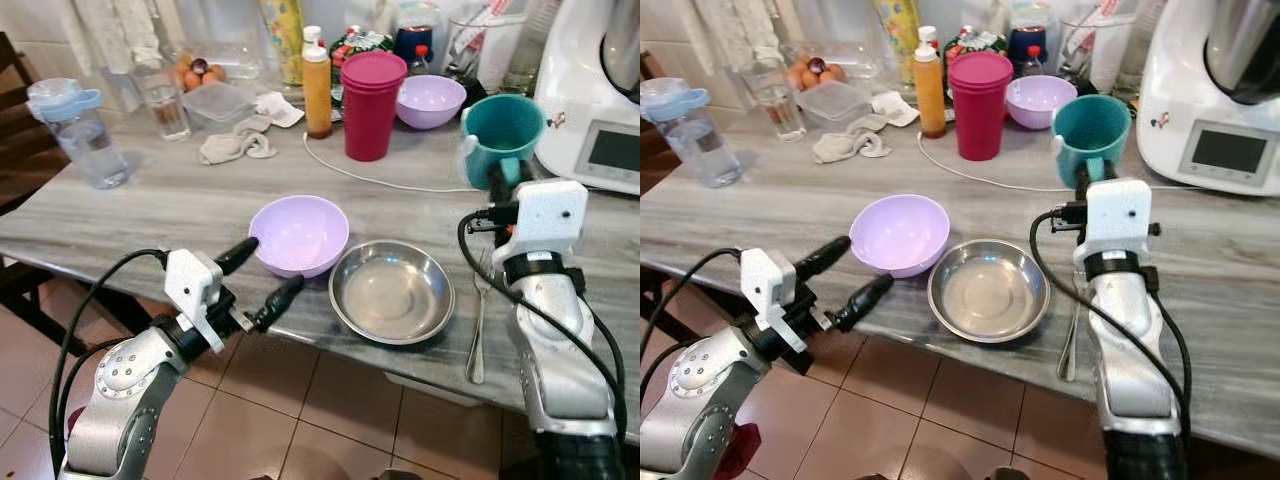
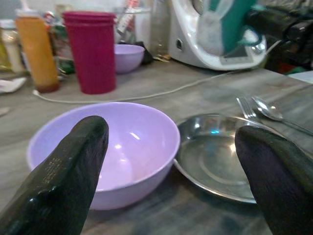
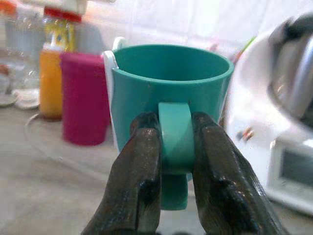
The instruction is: Setting the table
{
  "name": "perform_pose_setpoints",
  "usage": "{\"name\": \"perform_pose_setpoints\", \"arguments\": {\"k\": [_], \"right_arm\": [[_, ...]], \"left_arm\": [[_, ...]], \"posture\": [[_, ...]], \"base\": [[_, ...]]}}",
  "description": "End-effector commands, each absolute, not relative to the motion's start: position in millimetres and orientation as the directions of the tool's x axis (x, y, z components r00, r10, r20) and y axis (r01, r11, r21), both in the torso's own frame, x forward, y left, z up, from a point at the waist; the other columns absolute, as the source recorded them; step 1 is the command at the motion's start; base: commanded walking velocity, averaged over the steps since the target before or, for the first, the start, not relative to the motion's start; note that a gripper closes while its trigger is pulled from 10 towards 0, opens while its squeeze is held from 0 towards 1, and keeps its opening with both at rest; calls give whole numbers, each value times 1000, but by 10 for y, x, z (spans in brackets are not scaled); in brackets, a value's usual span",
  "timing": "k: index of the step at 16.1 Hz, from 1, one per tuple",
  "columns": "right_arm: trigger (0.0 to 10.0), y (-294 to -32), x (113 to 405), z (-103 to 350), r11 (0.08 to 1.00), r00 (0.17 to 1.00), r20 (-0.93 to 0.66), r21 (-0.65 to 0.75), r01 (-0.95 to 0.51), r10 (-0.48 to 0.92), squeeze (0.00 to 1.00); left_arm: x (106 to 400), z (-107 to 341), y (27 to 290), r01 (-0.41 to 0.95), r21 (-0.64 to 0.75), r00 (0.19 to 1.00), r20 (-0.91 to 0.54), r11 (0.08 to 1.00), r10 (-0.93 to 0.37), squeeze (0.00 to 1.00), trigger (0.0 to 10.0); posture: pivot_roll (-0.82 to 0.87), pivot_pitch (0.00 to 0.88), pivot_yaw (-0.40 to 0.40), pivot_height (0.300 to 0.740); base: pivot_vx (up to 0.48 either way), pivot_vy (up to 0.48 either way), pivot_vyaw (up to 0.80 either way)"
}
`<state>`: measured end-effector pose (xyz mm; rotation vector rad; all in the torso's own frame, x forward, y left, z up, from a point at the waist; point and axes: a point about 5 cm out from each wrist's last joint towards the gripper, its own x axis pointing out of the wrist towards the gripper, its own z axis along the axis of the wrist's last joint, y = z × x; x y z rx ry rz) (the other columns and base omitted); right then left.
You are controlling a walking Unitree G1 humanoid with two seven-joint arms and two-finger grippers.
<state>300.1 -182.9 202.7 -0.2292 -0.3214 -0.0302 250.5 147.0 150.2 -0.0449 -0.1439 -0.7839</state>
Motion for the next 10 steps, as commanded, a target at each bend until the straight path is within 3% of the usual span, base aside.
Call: {"name": "perform_pose_setpoints", "arguments": {"k": [1,10], "right_arm": [[10000,-1799,3027,2006,980,956,291,-200,20,40,0],[10000,-1653,3008,1712,972,969,153,-165,-169,195,0]], "left_arm": [[2496,1526,1468,721,26,683,139,692,-717,0,10000],[2436,1426,1390,777,-14,628,98,630,-772,0,10000]], "posture": [[-190,138,58,740],[-188,136,46,740]], "base": [[0,0,0],[0,0,0]]}}
